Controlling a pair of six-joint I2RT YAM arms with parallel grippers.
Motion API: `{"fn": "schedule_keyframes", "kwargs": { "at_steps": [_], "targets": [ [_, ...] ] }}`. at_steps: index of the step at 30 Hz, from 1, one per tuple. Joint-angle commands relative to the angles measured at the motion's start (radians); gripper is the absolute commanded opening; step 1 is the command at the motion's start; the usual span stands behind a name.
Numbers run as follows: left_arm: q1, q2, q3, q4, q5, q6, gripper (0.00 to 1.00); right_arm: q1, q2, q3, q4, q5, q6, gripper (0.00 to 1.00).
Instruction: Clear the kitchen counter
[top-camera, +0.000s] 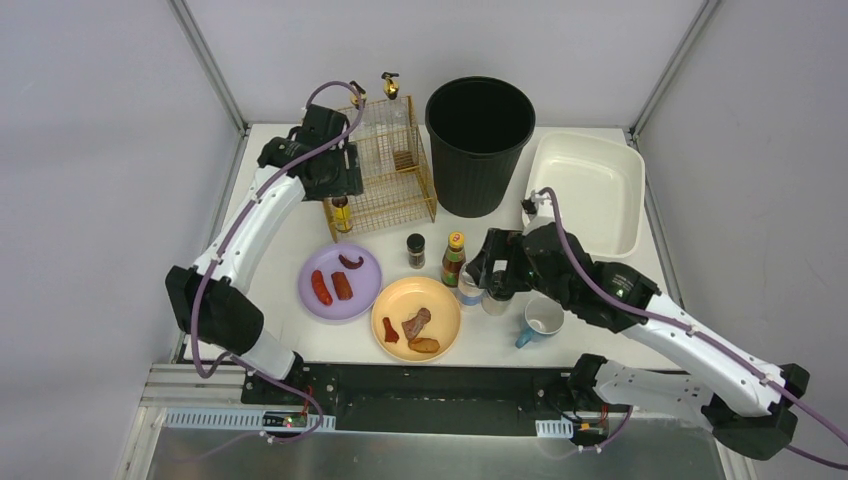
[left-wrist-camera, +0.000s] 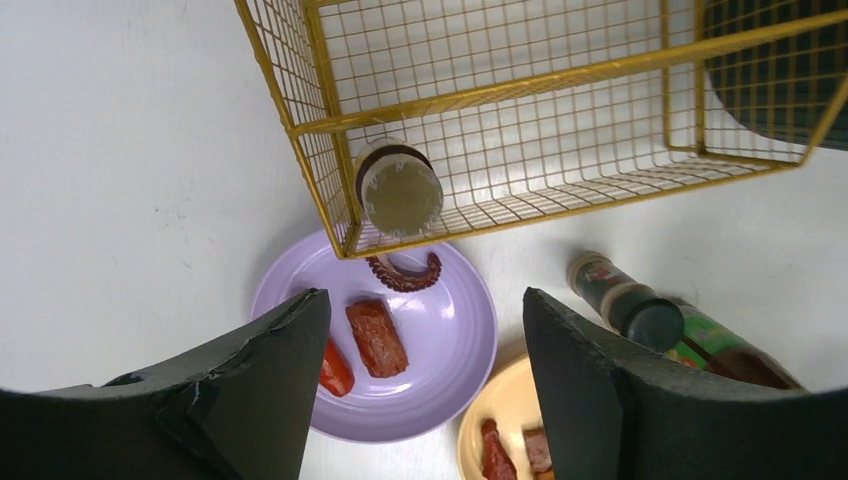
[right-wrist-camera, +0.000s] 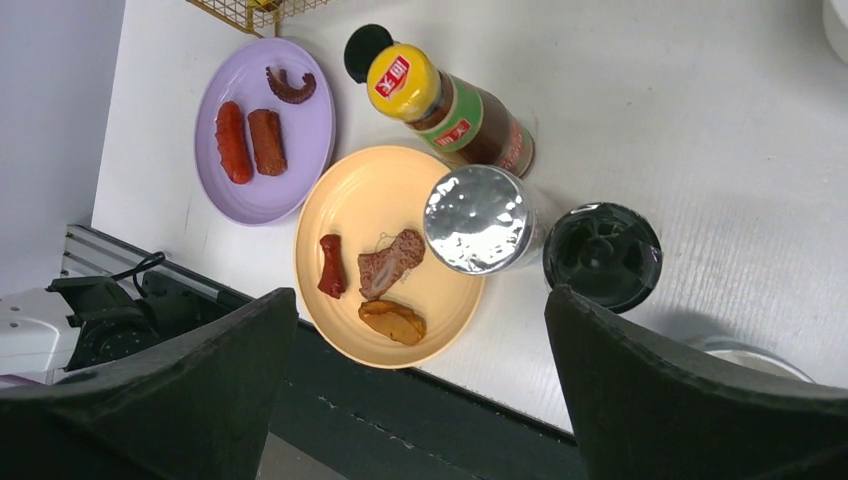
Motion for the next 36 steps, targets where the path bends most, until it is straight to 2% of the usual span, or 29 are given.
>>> {"fn": "schedule_keyframes", "kwargs": {
  "at_steps": [1, 5, 7, 11, 17, 27, 36],
  "targets": [
    [0.004, -0.101, -0.003, -0.01, 0.079, -0.02, 0.73, 0.005, 0.06, 0.083, -0.007, 0.031, -0.041, 0.99],
    [0.002, -0.15, -0.016, -0.009, 0.167, -0.026, 0.74, 0.005, 0.124, 0.121, -0.001, 0.036, -0.051, 0.99],
    [-0.011, -0.177, -0.023, -0.003, 0.231, -0.027, 0.81, 0.005, 0.141, 0.135, 0.002, 0.047, -0.052, 0.99],
    [-0.097, -0.222, -0.032, 0.022, 0.325, -0.013, 0.84, 0.005, 0.155, 0.146, 0.008, 0.069, -0.054, 0.99],
    [-0.228, -0.227, -0.051, 0.072, 0.376, -0.04, 0.85, 0.005, 0.141, 0.141, -0.012, 0.118, -0.03, 0.99],
    [-0.372, -0.119, -0.049, 0.168, 0.399, -0.069, 0.86, 0.005, 0.007, 0.088, -0.105, 0.22, 0.004, 0.99],
    [-0.466, 0.039, 0.019, 0.177, 0.4, -0.066, 0.86, 0.005, -0.112, 0.034, -0.18, 0.242, 0.04, 0.99]
  ]
}}
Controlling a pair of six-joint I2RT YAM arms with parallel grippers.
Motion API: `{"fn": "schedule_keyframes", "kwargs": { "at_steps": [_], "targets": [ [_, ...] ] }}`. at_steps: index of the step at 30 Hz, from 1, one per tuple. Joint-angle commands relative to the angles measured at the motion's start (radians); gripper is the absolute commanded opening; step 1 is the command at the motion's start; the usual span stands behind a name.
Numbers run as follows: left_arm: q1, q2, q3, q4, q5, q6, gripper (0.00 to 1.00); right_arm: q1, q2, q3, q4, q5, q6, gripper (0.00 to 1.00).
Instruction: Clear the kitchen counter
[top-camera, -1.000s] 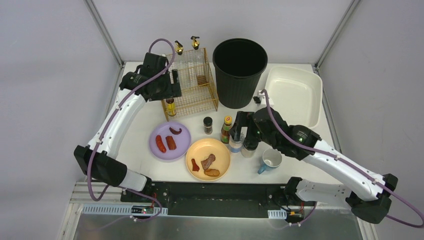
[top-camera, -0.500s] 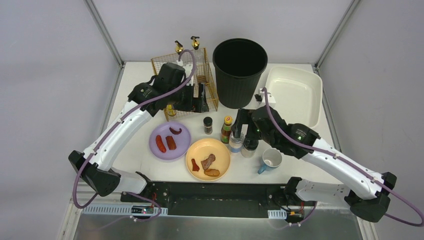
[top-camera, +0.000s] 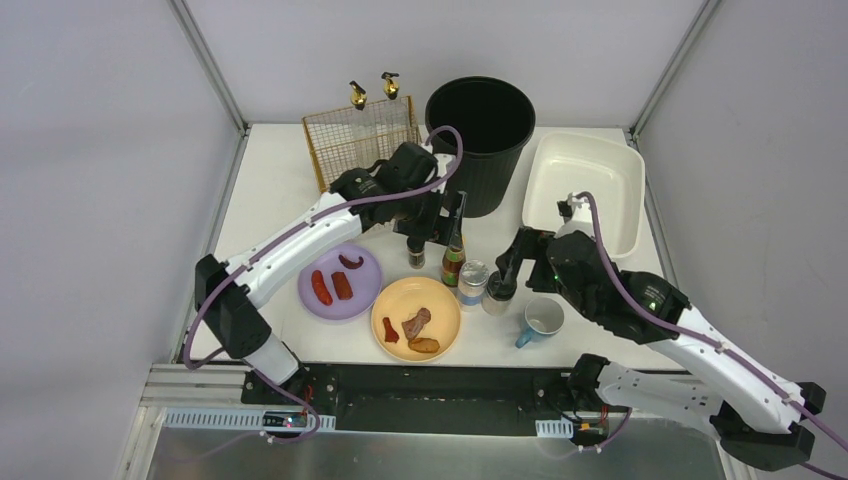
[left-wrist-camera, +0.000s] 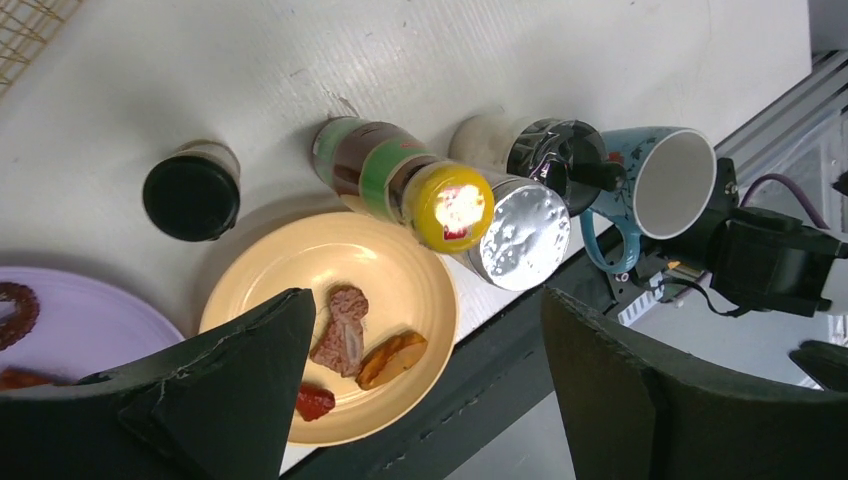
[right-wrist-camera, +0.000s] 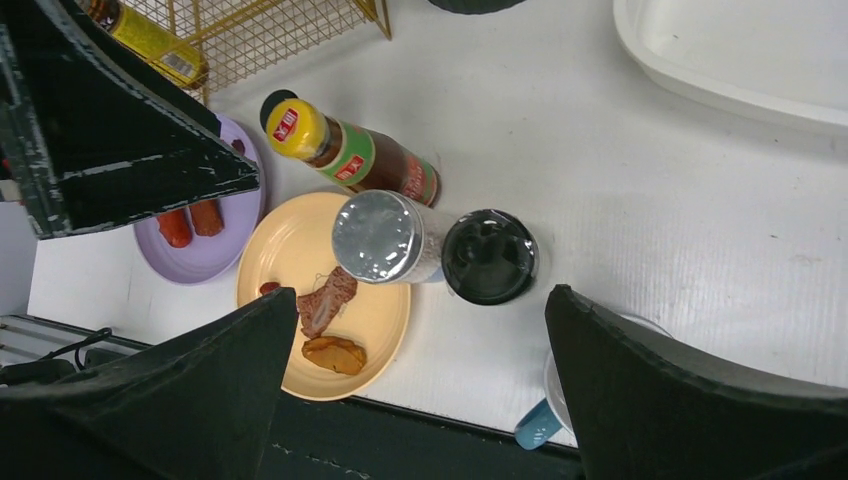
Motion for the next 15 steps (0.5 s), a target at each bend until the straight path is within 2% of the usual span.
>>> {"fn": "schedule_keyframes", "kwargs": {
  "at_steps": [1, 7, 15],
  "targets": [
    [-0.031, 0.056, 0.059, 0.024, 0.003, -0.014, 0.86, 0.005, -0.051, -0.023, -0.055, 0.037, 0.029, 0.99],
    [-0.059, 0.152, 0.122, 0.022, -0.015, -0.017, 0.85, 0.004, -0.087, -0.044, -0.074, 0.031, 0.038, 0.99],
    [-0.065, 0.195, 0.142, 0.02, -0.059, -0.026, 0.78, 0.004, -0.118, -0.083, -0.069, 0.024, 0.046, 0.99]
  ]
}}
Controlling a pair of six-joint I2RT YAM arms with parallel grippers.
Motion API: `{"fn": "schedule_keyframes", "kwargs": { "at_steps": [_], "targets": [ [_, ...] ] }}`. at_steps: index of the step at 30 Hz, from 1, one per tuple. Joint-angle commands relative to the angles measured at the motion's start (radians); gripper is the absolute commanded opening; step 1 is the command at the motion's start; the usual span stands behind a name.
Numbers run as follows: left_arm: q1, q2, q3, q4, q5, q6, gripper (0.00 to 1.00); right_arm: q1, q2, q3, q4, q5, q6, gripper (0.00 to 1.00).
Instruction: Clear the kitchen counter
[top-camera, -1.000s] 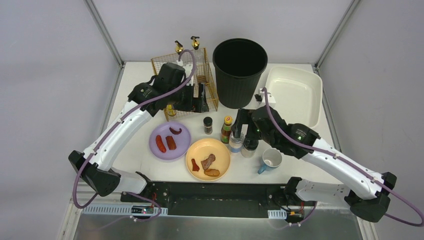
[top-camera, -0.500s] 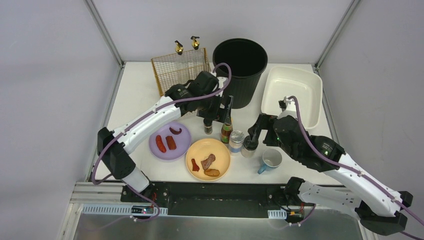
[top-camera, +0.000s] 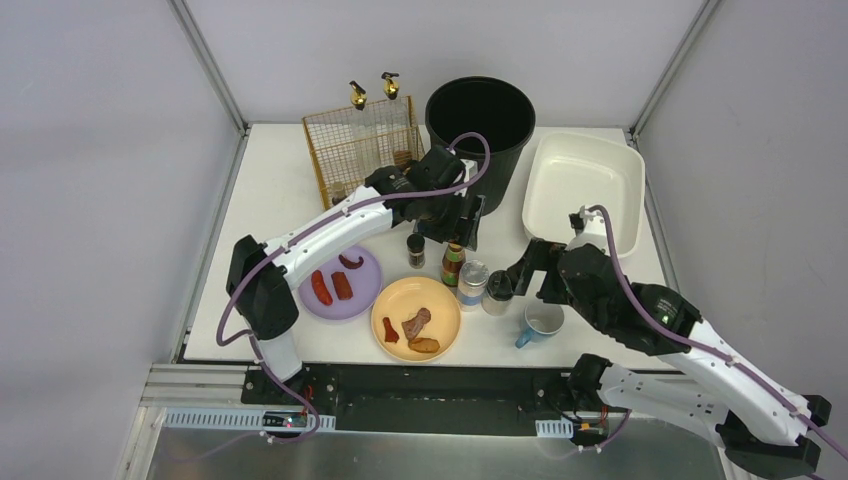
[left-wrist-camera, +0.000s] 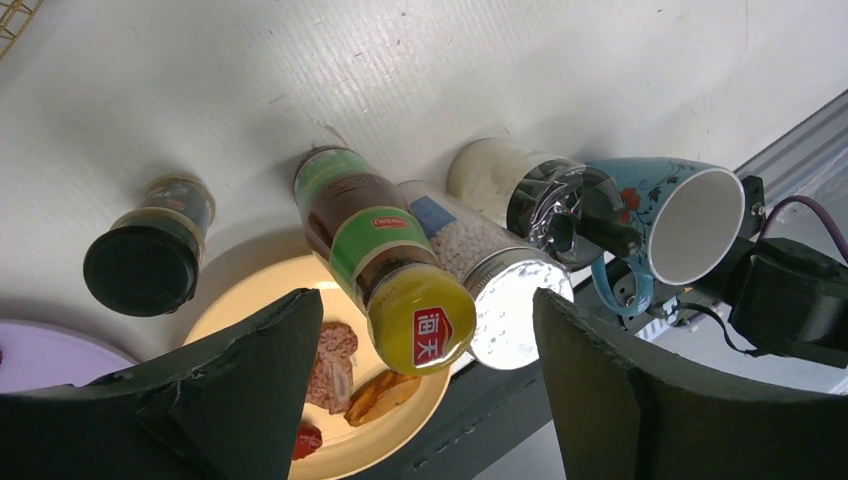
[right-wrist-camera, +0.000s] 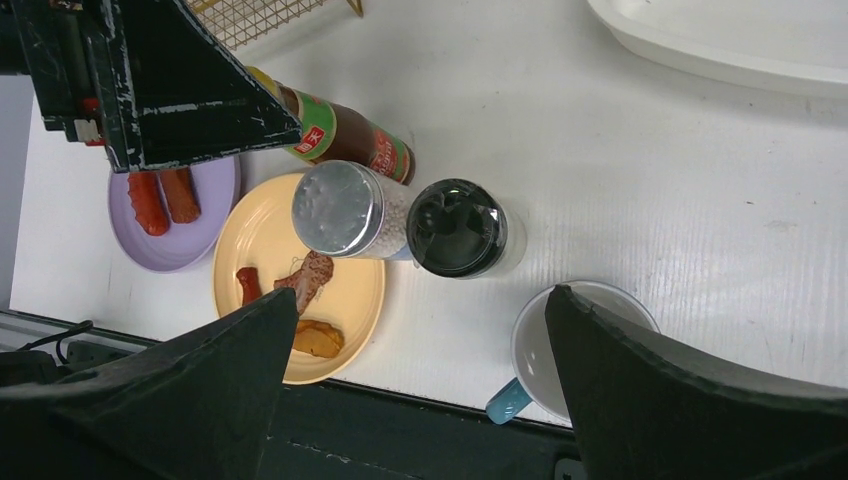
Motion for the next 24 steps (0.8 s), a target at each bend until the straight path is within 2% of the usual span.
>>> {"fn": "schedule_keyframes", "kwargs": {
  "at_steps": [1, 15, 22, 24],
  "targets": [
    [-0.007, 0.01, 0.041, 0.005, -0.034, -0.011, 0.77, 0.005, -0.016, -0.018, 0.001, 0.015, 0.016, 0.99],
    [-0.012, 0.018, 0.048, -0.034, -0.091, 0.005, 0.23, 0.005, -0.006, -0.035, 0.022, -0.003, 0.021, 0.99],
    [-0.012, 0.005, 0.101, -0.088, -0.165, 0.04, 0.0, 0.004, 0.006, -0.029, 0.028, -0.006, 0.019, 0.99],
    [-0.012, -0.001, 0.119, -0.103, -0.176, 0.051, 0.0, 0.005, 0.01, -0.029, 0.03, -0.007, 0.02, 0.99]
  ]
}}
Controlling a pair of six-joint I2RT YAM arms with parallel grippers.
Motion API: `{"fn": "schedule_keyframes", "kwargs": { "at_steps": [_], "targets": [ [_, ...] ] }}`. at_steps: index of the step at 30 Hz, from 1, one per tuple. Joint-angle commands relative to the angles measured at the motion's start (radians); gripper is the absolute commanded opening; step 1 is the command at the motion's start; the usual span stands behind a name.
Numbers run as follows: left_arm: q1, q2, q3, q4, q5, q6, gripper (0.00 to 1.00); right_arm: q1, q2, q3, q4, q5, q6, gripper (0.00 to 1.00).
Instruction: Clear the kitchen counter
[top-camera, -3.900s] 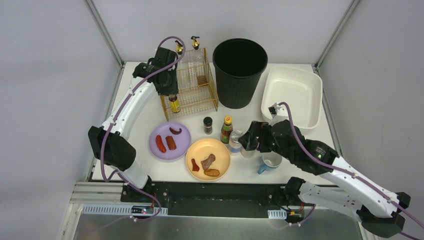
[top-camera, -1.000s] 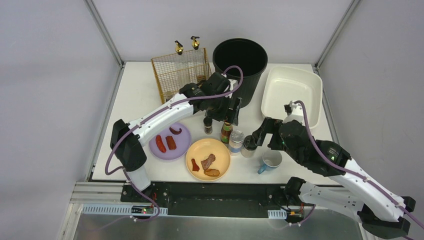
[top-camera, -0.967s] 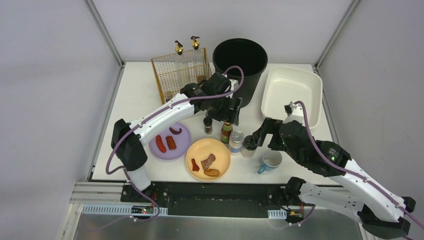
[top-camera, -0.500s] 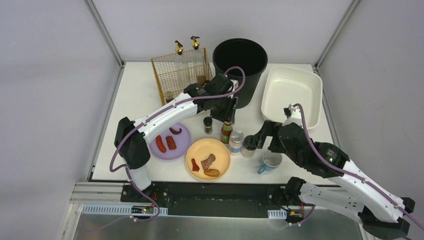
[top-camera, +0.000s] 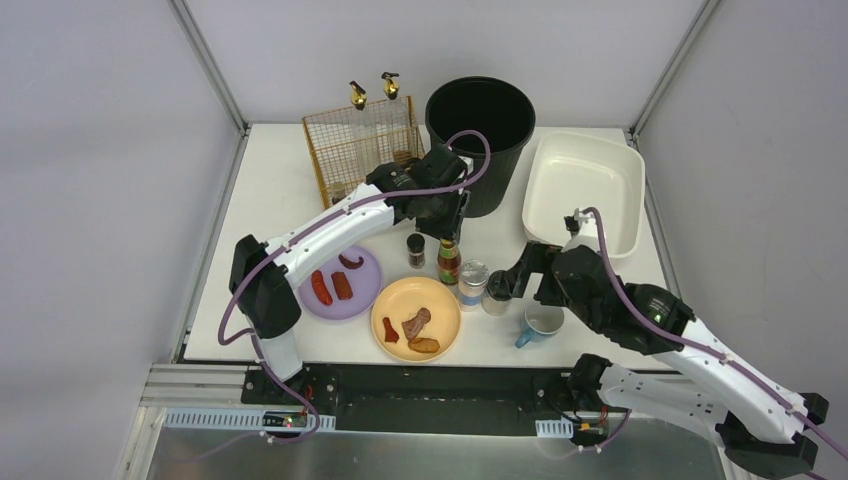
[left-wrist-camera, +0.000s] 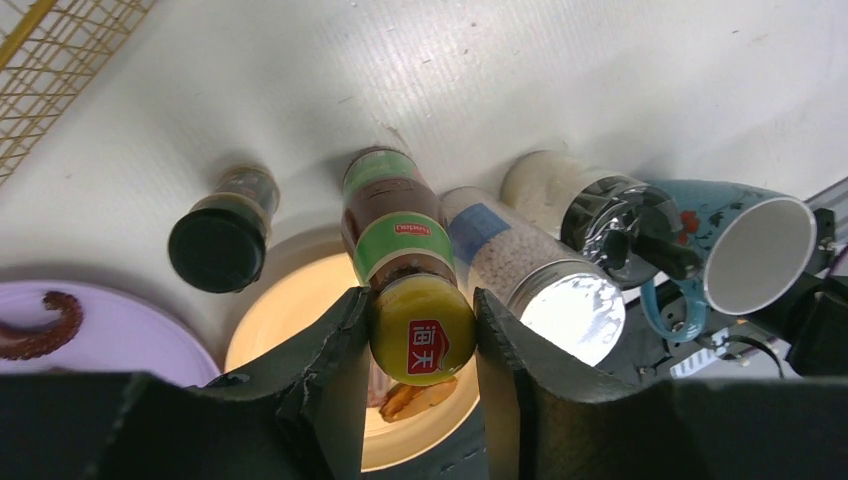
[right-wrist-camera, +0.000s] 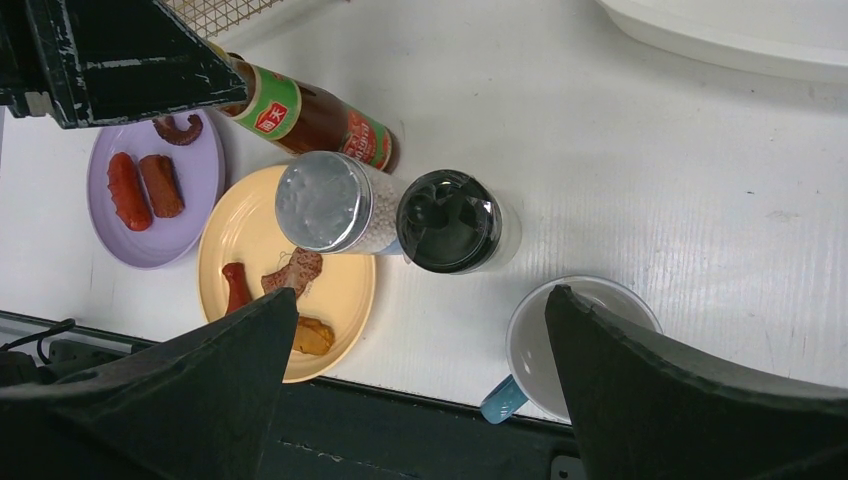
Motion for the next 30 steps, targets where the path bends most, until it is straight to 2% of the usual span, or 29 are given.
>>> {"fn": "schedule_keyframes", "kwargs": {
  "at_steps": [1, 19, 30],
  "targets": [
    [-0.01, -0.021, 0.083, -0.047, -0.059, 0.048, 0.0, 0.005, 0.013, 0.008, 0.027, -0.003, 0.008, 0.99],
    [-0.001, -0.053, 0.302, -0.102, -0.17, 0.113, 0.0, 0.005, 0.016, 0.015, 0.04, -0.009, 0.004, 0.99],
    [0.125, -0.05, 0.495, -0.177, -0.185, 0.123, 0.0, 0.004, 0.022, 0.012, 0.05, -0.017, 0.003, 0.99]
  ]
}}
